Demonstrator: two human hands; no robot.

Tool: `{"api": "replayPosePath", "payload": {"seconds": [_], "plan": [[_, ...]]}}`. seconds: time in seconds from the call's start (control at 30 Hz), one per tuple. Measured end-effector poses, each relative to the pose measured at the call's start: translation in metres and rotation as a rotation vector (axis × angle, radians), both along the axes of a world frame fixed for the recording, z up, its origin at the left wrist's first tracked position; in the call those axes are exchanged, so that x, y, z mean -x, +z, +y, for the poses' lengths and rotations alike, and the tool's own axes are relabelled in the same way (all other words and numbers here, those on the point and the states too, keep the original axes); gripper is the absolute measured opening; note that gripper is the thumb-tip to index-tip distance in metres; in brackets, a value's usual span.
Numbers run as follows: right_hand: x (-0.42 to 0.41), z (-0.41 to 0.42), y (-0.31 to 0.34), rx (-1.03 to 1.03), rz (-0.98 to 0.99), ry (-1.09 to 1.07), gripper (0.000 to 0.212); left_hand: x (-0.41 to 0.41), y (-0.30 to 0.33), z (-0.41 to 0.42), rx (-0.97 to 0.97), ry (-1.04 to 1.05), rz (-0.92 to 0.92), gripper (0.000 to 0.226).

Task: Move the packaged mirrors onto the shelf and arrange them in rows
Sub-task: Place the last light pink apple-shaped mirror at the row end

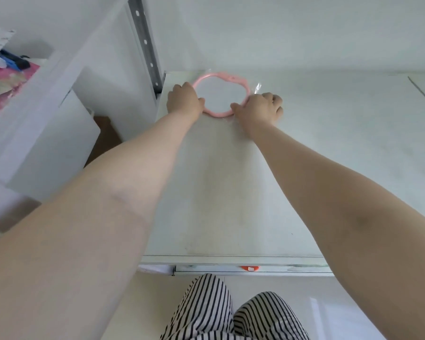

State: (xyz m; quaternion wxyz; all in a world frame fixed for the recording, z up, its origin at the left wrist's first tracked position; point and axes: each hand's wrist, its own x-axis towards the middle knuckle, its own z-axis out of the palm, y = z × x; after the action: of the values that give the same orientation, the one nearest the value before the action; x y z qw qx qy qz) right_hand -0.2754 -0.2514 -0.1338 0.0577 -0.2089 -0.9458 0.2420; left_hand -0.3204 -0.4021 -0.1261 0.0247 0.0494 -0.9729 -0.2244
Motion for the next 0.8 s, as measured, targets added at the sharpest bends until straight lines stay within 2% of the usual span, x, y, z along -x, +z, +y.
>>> {"api": "replayPosePath", "payload": {"seconds": [0.07, 0.2, 0.33, 0.4, 0.53, 0.67, 0.8], "plan": [[-0.002, 0.0, 0.001, 0.046, -0.006, 0.019, 0.042, -0.005, 0.0, -0.005, -0.098, 0.085, 0.0, 0.039], [-0.019, 0.007, 0.015, 0.208, -0.012, 0.028, 0.05, -0.026, 0.01, -0.012, -0.491, 0.238, -0.108, 0.026], [-0.056, 0.02, 0.042, 0.588, 0.106, 0.026, 0.051, -0.066, 0.036, -0.002, -0.731, 0.226, -0.175, 0.021], [-0.08, 0.029, 0.059, 0.751, 0.135, 0.029, 0.053, -0.087, 0.051, 0.003, -0.806, 0.204, -0.224, 0.013], [-0.133, 0.051, 0.087, 0.891, 0.123, -0.033, 0.047, -0.142, 0.08, 0.015, -0.906, 0.139, -0.295, 0.007], [-0.188, 0.072, 0.106, 1.074, 0.125, -0.125, 0.038, -0.194, 0.101, 0.021, -0.999, 0.067, -0.449, 0.017], [-0.24, 0.08, 0.116, 1.165, 0.13, -0.181, 0.033, -0.232, 0.117, 0.021, -1.063, -0.006, -0.583, 0.014]]}}
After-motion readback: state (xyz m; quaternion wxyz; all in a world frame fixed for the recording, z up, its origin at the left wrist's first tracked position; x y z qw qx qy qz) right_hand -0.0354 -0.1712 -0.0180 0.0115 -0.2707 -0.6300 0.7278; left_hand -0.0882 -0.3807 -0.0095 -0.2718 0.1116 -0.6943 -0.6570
